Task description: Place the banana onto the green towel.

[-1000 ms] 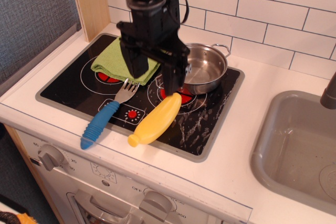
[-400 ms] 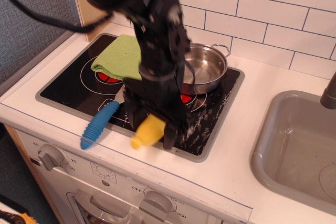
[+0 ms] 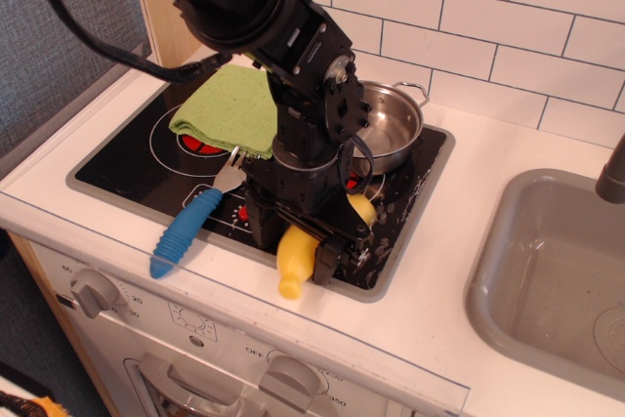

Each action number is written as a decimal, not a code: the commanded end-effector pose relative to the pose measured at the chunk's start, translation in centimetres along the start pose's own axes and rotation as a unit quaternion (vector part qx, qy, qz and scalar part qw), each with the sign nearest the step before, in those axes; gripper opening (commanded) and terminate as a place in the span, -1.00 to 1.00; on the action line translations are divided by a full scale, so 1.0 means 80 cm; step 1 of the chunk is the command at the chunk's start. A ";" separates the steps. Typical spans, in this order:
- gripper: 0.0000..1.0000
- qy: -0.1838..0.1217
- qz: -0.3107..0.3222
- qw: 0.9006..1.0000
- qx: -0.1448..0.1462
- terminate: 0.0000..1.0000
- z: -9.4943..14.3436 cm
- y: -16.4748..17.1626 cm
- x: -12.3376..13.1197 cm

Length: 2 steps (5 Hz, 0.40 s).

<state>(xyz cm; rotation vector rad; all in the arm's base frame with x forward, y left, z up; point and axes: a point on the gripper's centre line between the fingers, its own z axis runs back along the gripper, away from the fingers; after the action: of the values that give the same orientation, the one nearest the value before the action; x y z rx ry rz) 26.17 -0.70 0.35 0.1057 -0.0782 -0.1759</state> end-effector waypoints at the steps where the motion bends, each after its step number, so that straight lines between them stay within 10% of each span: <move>1: -1.00 -0.029 -0.015 0.999 -0.012 -1.00 0.037 -0.004 0.002; 2: -1.00 -0.066 0.007 0.998 -0.011 -1.00 0.080 0.017 0.010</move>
<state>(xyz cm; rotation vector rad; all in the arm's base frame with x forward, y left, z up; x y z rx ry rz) 26.29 -0.09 6.17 0.0650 -0.1711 -0.1534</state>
